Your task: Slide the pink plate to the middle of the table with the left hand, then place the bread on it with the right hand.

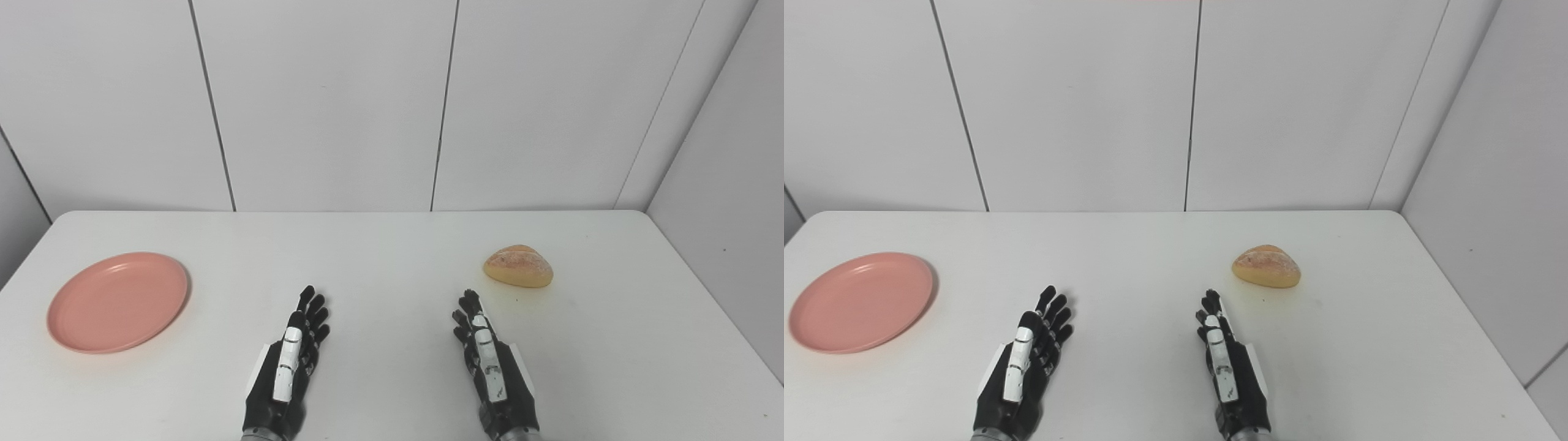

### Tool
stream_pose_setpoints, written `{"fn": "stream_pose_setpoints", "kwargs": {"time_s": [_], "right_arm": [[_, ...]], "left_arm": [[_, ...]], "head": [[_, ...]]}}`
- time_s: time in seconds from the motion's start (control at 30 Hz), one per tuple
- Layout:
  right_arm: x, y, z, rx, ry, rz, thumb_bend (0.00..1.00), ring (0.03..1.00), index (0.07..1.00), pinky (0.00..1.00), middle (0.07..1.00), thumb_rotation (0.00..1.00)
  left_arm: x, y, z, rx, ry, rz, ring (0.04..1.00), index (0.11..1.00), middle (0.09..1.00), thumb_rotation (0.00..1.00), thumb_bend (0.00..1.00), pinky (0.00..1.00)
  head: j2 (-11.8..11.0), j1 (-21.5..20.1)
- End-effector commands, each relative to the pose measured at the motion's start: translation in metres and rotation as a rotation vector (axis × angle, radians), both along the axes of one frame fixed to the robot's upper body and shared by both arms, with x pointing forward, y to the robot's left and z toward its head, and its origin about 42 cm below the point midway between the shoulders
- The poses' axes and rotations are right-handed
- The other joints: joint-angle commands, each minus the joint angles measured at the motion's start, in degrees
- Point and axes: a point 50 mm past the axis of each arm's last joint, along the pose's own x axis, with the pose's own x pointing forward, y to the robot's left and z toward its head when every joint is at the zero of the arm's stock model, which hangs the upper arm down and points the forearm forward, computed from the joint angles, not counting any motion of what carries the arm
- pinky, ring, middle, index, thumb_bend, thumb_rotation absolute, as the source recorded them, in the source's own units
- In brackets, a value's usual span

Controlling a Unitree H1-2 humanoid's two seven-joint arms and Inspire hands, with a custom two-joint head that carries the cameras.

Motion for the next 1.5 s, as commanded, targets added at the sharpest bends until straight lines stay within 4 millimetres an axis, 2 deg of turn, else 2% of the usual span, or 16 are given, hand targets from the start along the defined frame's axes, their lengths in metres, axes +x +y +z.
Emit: {"fn": "stream_pose_setpoints", "kwargs": {"time_s": [0.0, 0.97, 1.47], "right_arm": [[0.005, 0.001, 0.013, 0.006, -0.055, 0.007, 0.32, 0.978, 0.988, 1.00, 0.990, 1.00], [0.004, -0.001, 0.013, -0.001, -0.063, 0.005, 0.32, 0.983, 0.994, 1.00, 0.993, 1.00], [0.002, -0.012, 0.010, -0.009, -0.057, 0.006, 0.34, 0.984, 0.995, 1.00, 0.996, 1.00]], "left_arm": [[-0.006, -0.003, -0.011, -0.015, 0.024, -0.004, 1.000, 1.000, 1.000, 1.00, 0.53, 1.00], [-0.009, -0.006, -0.011, 0.001, 0.024, -0.004, 1.000, 1.000, 1.000, 1.00, 0.53, 1.00], [-0.012, -0.018, -0.014, 0.006, 0.042, -0.008, 1.000, 1.000, 1.000, 1.00, 0.52, 1.00]], "head": [[-0.01, 0.05], [-0.17, 0.96], [-2.20, 6.66]]}}
